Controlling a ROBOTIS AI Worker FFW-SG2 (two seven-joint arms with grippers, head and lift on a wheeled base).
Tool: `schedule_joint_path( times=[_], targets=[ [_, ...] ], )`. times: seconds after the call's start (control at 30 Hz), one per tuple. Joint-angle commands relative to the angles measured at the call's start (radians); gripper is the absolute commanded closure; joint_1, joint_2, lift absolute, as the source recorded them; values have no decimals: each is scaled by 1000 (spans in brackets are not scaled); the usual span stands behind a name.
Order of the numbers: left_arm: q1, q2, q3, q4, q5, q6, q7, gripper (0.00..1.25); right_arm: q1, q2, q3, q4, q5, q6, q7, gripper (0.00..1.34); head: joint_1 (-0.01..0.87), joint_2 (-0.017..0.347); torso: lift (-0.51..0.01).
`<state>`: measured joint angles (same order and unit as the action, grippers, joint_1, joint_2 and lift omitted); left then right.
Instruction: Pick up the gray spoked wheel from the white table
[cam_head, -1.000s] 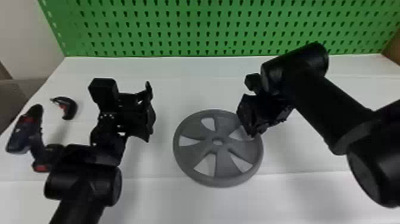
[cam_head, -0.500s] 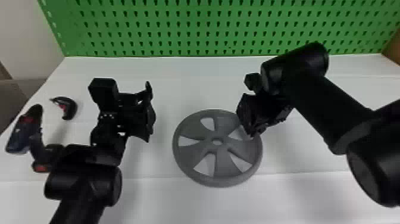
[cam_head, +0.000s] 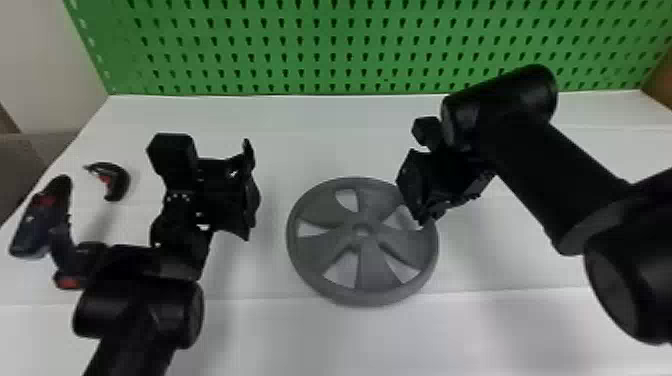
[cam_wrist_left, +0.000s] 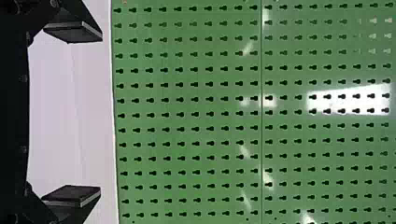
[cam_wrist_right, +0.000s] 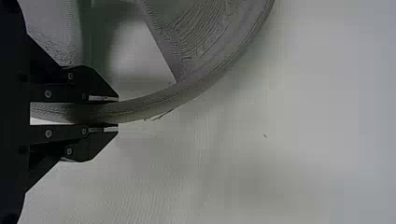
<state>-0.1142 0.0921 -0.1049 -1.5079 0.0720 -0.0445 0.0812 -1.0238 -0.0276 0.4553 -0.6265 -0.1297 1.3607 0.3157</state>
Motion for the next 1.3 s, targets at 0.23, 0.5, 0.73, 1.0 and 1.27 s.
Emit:
schedule_joint_path(
  times=[0.23,0.5,0.73,1.0,1.27],
  targets=[
    [8,1,8,-3,3,0,0,128,28,-14,-152,-234,148,129,37,1136,767,35,-107],
    [11,1,13,-8,3,0,0,128,56,-32,-228,-390,179,186,39,1136,767,35,-107],
    [15,1,17,-12,3,0,-1,128,111,-38,-328,-535,196,178,39,1136,767,35,-107],
    [21,1,28,-20,3,0,-1,128,214,-25,-434,-700,197,60,39,1138,767,35,-107],
    [25,1,36,-26,3,0,-1,128,309,-21,-488,-805,174,-95,37,1142,767,35,-107]
  ],
)
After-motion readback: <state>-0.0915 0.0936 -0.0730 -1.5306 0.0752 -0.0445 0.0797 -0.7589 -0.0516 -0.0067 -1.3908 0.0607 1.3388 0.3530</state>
